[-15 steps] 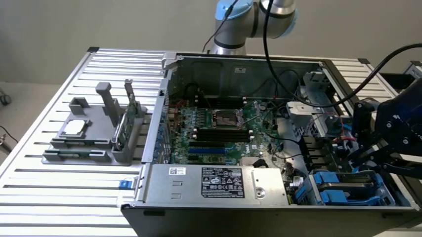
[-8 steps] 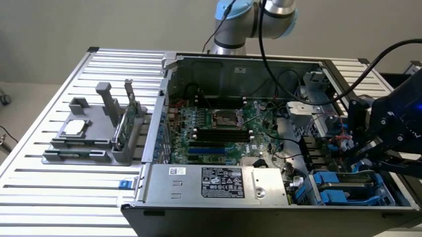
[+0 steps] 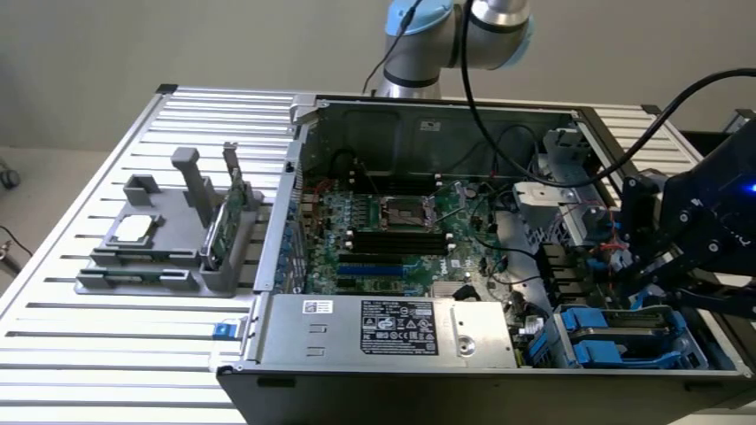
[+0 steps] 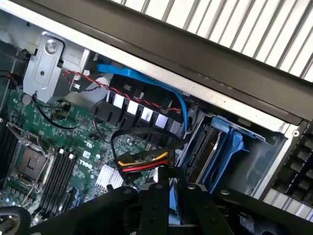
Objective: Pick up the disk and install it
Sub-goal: 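Insert the disk into the insertion slot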
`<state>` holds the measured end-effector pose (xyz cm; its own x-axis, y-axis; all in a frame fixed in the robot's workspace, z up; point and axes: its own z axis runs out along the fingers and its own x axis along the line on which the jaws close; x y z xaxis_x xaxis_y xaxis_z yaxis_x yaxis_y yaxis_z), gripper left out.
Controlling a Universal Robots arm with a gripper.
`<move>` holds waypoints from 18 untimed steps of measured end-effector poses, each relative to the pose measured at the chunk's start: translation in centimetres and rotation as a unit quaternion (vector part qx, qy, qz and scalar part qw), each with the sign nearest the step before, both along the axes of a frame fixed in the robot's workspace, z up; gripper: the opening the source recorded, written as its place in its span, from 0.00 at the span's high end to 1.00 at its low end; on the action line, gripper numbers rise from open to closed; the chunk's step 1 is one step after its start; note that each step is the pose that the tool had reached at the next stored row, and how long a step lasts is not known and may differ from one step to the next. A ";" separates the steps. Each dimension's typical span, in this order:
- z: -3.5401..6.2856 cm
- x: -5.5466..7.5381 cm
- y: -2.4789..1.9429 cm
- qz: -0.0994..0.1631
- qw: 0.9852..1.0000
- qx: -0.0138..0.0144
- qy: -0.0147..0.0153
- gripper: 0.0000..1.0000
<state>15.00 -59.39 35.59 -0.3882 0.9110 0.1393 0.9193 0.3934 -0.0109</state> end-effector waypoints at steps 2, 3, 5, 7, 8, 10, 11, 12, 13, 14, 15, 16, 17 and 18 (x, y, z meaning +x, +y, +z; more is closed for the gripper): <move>0.00 0.0 0.00 -0.004 1.000 -0.007 -0.002 0.84; -0.01 0.0 0.00 -0.006 1.000 -0.011 -0.003 0.84; -0.01 0.0 0.00 -0.012 1.000 -0.019 -0.005 0.84; -0.01 0.0 0.00 -0.021 0.999 -0.025 -0.005 0.84; -0.02 0.0 0.00 -0.027 0.999 -0.026 -0.005 0.84; -0.01 0.0 0.00 -0.042 0.999 -0.026 -0.004 0.84; -0.01 0.0 0.00 -0.050 0.998 -0.026 -0.004 0.84; -0.01 0.0 0.00 -0.059 0.998 -0.027 -0.004 0.84; -0.02 0.0 0.01 -0.068 0.997 -0.027 -0.004 0.84; -0.02 0.0 0.01 -0.077 0.997 -0.027 -0.003 0.84; -0.03 0.0 0.01 -0.086 0.996 -0.027 -0.003 0.84; -0.05 0.0 0.00 -0.096 0.995 -0.027 -0.003 0.84; -0.08 0.0 0.00 -0.105 0.994 -0.027 -0.003 0.84; -0.11 0.0 0.00 -0.114 0.993 -0.027 -0.002 0.84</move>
